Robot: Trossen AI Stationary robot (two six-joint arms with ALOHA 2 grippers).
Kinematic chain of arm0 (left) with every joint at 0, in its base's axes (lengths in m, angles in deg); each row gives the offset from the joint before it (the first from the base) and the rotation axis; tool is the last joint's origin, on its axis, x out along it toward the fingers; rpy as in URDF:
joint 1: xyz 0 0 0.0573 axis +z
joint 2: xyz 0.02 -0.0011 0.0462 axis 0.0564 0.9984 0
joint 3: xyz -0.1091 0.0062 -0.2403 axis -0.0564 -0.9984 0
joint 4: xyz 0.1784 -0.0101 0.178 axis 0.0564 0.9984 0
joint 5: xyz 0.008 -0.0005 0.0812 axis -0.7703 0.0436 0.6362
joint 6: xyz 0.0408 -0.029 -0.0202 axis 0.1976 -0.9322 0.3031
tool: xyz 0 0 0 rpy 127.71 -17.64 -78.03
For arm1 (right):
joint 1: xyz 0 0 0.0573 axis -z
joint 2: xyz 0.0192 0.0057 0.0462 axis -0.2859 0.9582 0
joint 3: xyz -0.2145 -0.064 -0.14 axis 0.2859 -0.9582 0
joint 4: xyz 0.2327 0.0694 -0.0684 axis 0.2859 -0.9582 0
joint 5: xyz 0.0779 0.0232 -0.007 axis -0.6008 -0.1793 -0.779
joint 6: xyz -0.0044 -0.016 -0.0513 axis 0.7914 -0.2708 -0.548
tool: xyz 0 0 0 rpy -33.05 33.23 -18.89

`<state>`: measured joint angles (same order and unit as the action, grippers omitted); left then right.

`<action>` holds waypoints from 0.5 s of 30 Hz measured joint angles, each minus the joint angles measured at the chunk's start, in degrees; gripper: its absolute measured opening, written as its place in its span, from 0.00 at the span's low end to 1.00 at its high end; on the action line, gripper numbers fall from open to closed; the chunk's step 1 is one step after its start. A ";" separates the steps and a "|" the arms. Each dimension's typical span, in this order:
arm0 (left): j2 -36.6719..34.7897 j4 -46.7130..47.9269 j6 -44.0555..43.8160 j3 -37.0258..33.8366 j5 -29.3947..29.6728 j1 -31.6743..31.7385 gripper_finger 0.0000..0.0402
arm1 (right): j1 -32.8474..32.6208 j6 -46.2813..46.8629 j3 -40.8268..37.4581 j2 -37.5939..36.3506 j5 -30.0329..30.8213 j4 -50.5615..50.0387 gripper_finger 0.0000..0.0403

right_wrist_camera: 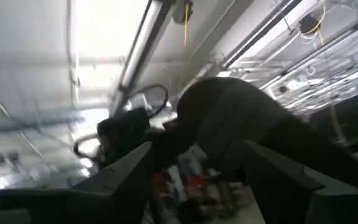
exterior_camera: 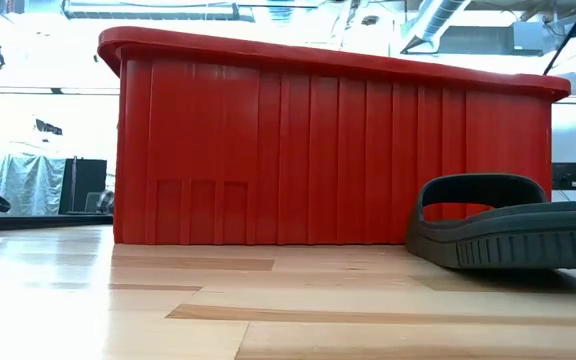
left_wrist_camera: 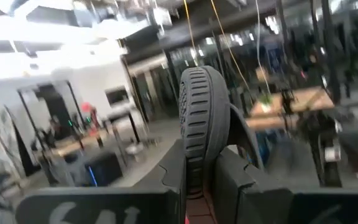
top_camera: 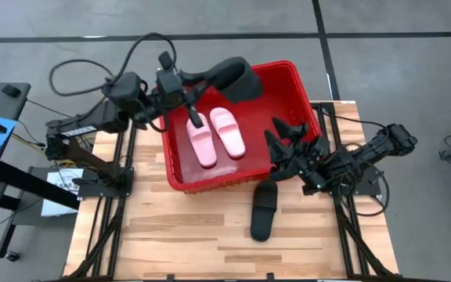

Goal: Pick and place slides into bin
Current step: Put the bottom black slipper in the red bin

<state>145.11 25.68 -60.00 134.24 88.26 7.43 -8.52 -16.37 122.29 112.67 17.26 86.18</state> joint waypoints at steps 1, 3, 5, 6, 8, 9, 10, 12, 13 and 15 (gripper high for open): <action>-0.56 2.50 -0.88 0.00 -0.66 0.50 0.07 | -0.77 -2.62 0.00 -0.06 1.27 -0.45 0.58; -1.35 7.20 -2.82 0.00 -2.36 1.37 0.07 | -2.10 -8.66 0.31 -0.23 5.10 -1.38 0.58; -1.67 11.16 -4.51 0.00 -3.83 1.86 0.07 | -3.48 -15.38 1.21 -0.24 9.91 -2.72 0.58; -1.72 12.75 -5.09 0.00 -4.55 2.02 0.07 | -4.01 -18.92 1.70 -0.24 12.09 -3.59 0.58; -1.72 15.09 -5.73 0.00 -5.30 2.00 0.07 | -4.82 -25.01 3.08 -0.24 16.08 -6.06 0.58; -1.69 16.15 -5.80 0.00 -5.32 2.00 0.07 | -5.10 -27.71 3.92 -0.24 18.10 -7.44 0.57; -1.69 16.80 -5.81 0.00 -5.32 1.96 0.07 | -5.33 -30.60 4.87 -0.24 20.22 -8.83 0.57; -1.69 17.48 -6.35 0.00 -5.68 1.85 0.07 | -5.61 -36.35 7.18 -0.24 24.93 -12.03 0.56; -1.70 17.56 -6.80 0.00 -6.01 1.83 0.07 | -5.62 -38.88 8.50 -0.24 27.41 -13.86 0.55; -1.69 17.42 -7.12 0.00 -6.21 1.83 0.07 | -5.31 -39.08 10.42 -1.37 28.62 -21.53 0.53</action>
<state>143.42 43.10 -67.12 134.24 82.05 9.26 -13.83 -55.46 132.71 111.30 45.88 64.66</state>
